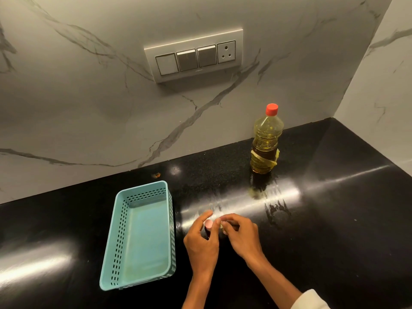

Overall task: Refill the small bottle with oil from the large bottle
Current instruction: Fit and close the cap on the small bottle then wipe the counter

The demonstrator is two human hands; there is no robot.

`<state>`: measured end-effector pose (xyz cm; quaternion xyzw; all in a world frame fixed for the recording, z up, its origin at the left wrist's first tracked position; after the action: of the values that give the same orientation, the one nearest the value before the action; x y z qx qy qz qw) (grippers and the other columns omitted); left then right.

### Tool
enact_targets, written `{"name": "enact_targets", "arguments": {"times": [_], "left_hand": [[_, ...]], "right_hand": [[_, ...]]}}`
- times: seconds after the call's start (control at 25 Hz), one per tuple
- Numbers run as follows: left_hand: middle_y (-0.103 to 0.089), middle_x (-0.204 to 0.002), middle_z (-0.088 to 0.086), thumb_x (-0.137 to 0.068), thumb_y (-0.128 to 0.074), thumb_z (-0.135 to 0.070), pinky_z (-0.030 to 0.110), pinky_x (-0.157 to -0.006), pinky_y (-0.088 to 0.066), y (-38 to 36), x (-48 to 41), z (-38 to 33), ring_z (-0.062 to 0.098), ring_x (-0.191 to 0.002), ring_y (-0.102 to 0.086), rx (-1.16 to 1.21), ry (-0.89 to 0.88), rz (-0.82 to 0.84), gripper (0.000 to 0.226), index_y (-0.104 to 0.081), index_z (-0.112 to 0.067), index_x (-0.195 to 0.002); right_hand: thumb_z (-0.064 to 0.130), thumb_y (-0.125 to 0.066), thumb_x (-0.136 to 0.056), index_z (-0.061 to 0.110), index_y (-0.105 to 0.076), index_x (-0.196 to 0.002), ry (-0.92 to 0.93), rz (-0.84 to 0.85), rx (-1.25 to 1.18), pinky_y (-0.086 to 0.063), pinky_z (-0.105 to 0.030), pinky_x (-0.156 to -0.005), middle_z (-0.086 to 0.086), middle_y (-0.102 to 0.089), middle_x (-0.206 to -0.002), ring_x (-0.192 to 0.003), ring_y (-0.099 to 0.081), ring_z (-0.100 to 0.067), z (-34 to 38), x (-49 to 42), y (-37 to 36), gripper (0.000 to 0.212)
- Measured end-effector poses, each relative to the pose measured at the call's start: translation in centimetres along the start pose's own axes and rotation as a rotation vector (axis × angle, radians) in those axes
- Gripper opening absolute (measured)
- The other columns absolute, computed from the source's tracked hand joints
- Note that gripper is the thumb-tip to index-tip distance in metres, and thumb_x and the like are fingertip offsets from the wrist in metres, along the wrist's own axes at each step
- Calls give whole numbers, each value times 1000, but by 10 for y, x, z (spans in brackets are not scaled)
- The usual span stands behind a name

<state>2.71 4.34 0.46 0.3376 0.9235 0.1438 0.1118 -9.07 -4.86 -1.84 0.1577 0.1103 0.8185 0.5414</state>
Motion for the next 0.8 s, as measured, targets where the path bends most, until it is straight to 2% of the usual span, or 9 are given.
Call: {"name": "enact_targets", "arguments": {"times": [0.04,0.12,0.28,0.36,0.48,0.64,0.72,0.8], "left_hand": [[-75,-103,-14,-89,-74,-24,28,-83,-60,-2,1,2,-7,-91,-69,14,29,-5,25,-71,-36,-111],[-77,-102,-12,-93,-69,-18,35,-84,-61,-5,1,5,-4,-90,-71,42,65,6,26,-73,-30,-116],[-68,-119,-28,-102,-54,-19,39,-100,-55,-9,2,7,-3,-115,-63,112,63,81,33,-62,-37,-128],[-63,-129,-28,-102,-49,-28,43,-107,-50,-11,2,6,1,-127,-57,146,52,124,32,-59,-38,-130],[-62,-133,-25,-102,-48,-25,47,-109,-47,-13,1,10,3,-131,-54,199,52,179,33,-58,-35,-132],[-63,-135,-18,-102,-49,-25,44,-109,-48,-14,-2,13,6,-129,-57,257,69,211,34,-59,-29,-134],[-63,-134,-19,-104,-48,-18,40,-109,-48,-14,-2,14,5,-129,-56,266,75,217,34,-58,-24,-136],[-62,-132,-24,-105,-46,-12,29,-108,-47,-15,-2,12,2,-131,-54,255,64,228,35,-57,-23,-136]], "right_hand": [[16,-67,-88,25,-76,-92,12,7,-11,-55,-12,-69,10,-74,-84,-77,-69,1,3,1,-1,13],[17,-67,-89,26,-76,-92,57,37,-3,-54,-12,-72,13,-74,-85,-80,-68,3,11,0,-6,13],[19,-64,-90,25,-77,-95,123,101,83,-55,-13,-74,13,-75,-87,-82,-68,3,13,-2,-14,15],[16,-62,-91,23,-77,-96,146,156,166,-56,-16,-73,10,-76,-87,-81,-68,3,10,-5,-21,18],[16,-61,-91,22,-78,-96,169,168,208,-54,-13,-70,8,-76,-87,-79,-69,1,16,-7,-23,19],[21,-64,-91,24,-77,-99,205,87,99,-56,-13,-72,11,-73,-92,-83,-68,1,28,-5,-16,16],[20,-62,-92,23,-77,-97,209,81,125,-53,-10,-67,10,-72,-88,-79,-67,1,27,-4,-18,16],[16,-60,-93,20,-78,-93,191,136,235,-47,-4,-58,5,-74,-82,-70,-66,1,21,-6,-24,18]]}}
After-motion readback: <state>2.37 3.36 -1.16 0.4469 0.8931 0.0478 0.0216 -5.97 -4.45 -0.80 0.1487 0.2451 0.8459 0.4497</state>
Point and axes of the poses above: each hand's wrist, its own x-axis away from the middle knuckle, its own y-axis out of the back of the hand, z = x × y, the point moved 7 cm from there along -x, towards the middle knuckle
